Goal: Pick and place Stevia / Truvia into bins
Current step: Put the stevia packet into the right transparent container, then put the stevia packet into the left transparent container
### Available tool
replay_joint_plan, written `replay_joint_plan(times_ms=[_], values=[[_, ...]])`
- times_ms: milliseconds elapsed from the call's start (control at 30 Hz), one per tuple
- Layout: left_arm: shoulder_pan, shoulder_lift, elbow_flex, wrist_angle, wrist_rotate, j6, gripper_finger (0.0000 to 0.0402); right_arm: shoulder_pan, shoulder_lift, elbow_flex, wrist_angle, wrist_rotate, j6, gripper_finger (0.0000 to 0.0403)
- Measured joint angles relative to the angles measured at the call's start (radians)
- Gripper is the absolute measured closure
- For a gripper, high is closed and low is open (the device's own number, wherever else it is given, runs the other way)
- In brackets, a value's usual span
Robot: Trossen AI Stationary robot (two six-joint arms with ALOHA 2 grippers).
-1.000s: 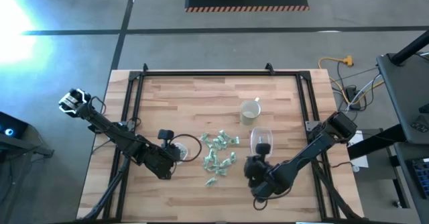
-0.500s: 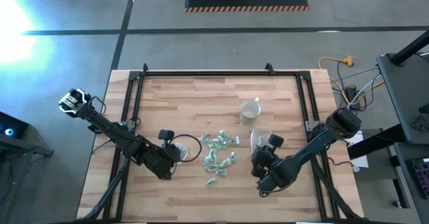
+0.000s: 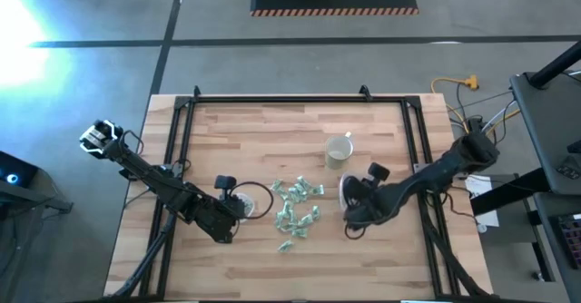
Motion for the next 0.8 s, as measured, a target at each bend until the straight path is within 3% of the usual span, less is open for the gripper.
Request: replay_joint_plan(times_ms=[200, 400, 667, 800], values=[[0.000, 0.000, 0.000, 0.013, 0.000, 0.000, 0.0317, -0.015, -0.077, -0.037, 0.147, -0.089, -0.135, 0.0383], [0.000, 0.000, 0.000, 0.058, 0.000, 0.062, 0.0317, -0.022, -0.120, -0.069, 0.224, -0.089, -0.205, 0.0334], [0.005, 0.000, -0.016, 0.266, -0.026, 0.303, 0.0317, -0.023, -0.124, -0.063, 0.224, -0.101, -0.214, 0.0281], [0.009, 0.000, -0.034, 0.346, 0.013, 0.387, 0.0317, -0.014, -0.125, -0.034, 0.224, -0.127, -0.216, 0.0272]])
